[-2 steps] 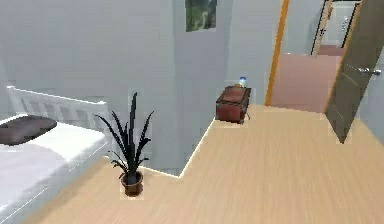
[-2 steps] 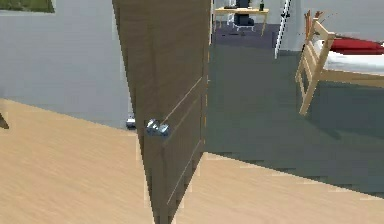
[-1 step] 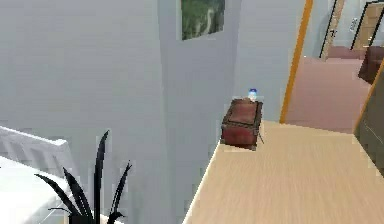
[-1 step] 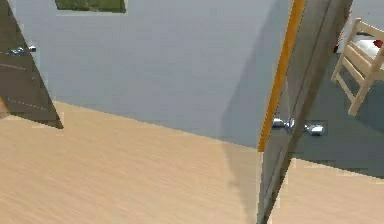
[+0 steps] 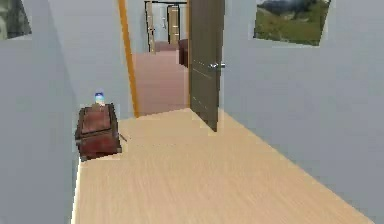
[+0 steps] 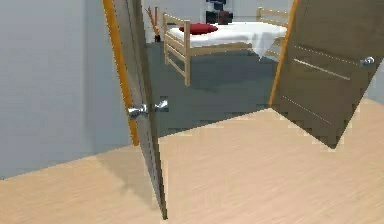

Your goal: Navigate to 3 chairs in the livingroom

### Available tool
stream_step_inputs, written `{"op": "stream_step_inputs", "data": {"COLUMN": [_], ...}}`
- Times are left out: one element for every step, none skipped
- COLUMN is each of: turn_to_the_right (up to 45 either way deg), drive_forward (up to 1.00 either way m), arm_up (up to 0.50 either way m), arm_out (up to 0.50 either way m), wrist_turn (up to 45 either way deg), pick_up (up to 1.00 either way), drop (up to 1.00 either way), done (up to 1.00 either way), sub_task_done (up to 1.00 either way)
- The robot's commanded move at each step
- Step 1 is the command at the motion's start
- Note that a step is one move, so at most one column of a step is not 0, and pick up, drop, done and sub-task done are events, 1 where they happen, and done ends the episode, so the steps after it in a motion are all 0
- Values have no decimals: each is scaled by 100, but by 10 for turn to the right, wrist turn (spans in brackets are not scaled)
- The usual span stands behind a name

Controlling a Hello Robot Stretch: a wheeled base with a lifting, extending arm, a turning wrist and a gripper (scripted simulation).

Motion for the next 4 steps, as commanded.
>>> {"op": "stream_step_inputs", "data": {"turn_to_the_right": [450, 0, -450, -150], "drive_forward": [0, 45, 0, 0], "arm_up": [0, 0, 0, 0], "arm_out": [0, 0, 0, 0], "wrist_turn": [0, 0, 0, 0], "pick_up": [0, 0, 0, 0], "drop": [0, 0, 0, 0], "done": [0, 0, 0, 0], "sub_task_done": [0, 0, 0, 0]}}
